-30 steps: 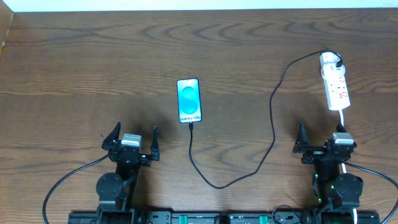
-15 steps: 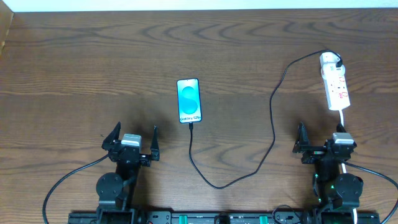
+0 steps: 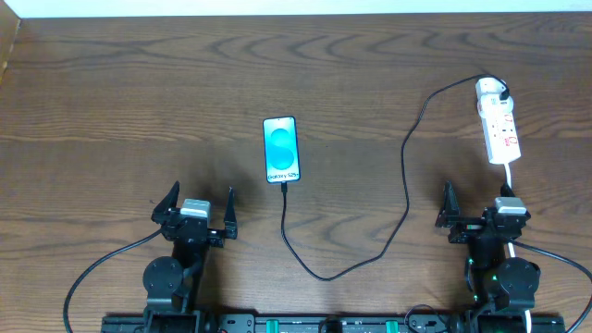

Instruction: Plug charger to phone and switch on socket

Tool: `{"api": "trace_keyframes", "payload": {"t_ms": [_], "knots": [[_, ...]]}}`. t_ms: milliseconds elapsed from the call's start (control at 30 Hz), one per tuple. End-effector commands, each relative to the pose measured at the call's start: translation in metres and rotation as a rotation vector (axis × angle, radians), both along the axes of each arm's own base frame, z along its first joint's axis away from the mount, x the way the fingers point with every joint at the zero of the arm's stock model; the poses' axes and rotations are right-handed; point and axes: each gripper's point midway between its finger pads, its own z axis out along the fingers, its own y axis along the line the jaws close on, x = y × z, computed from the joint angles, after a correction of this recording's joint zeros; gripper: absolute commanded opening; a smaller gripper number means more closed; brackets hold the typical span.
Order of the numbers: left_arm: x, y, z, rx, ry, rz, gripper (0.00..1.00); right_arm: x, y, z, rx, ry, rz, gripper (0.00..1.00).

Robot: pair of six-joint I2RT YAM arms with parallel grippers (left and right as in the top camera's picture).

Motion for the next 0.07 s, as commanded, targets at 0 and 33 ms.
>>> {"api": "trace_keyframes", "payload": {"t_ms": [0,33], "knots": [[-0.0014,-0.0019,-0.0149,0.010,0.048,-0.010,0.98,-0.0001,0.0019,-0.0008,-0.006,-0.001,0.006,0.99],[-0.0014,-0.0019,-0.0149,0.010,0.048,-0.010,0.98,-0.0001,0.0019,-0.0008,-0.006,-0.001,0.006,0.99]]}}
